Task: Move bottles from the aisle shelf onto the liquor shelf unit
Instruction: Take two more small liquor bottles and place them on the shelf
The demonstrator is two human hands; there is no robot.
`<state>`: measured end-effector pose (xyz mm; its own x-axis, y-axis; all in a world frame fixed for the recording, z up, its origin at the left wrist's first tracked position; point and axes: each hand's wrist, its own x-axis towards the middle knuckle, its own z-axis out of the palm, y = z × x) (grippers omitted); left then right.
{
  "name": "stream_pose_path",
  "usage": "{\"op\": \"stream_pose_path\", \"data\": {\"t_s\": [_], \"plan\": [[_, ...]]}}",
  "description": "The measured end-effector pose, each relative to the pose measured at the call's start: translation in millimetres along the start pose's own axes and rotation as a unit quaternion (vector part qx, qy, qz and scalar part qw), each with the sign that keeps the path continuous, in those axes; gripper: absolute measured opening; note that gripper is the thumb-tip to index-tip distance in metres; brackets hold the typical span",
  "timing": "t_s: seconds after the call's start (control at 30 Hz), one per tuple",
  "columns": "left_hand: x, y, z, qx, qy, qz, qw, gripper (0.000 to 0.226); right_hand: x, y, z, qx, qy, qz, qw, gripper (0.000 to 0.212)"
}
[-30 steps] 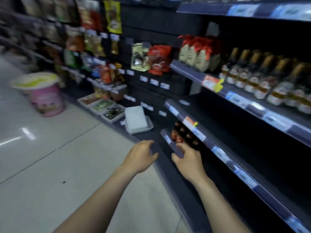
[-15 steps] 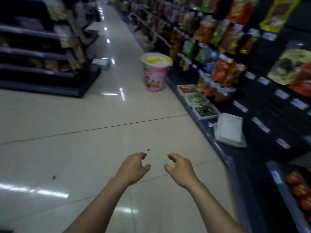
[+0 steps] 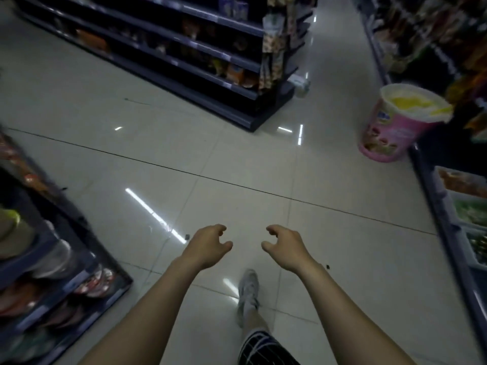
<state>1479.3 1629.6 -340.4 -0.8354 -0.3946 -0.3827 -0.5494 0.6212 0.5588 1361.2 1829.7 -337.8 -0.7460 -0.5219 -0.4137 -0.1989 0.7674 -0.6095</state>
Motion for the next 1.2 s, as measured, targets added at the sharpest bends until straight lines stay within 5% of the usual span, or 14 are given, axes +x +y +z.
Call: {"op": "stream_pose_path", "data": {"t_s": [0.67,1.2], "plan": [[414.7,-61.1,-256.0,-0.088,0.081,-0.153,0.981,0.064,520.6,-241.3,-81.4,-0.055,-0.131,-0.113,0.983,0.059],[830.7,-86.6,-568.1,-0.064,0.128,-0.103,0.984,0.061,945.0,-503.3,-185.2,-0.055,-0.101,-0.147,0.982,0.058]]}}
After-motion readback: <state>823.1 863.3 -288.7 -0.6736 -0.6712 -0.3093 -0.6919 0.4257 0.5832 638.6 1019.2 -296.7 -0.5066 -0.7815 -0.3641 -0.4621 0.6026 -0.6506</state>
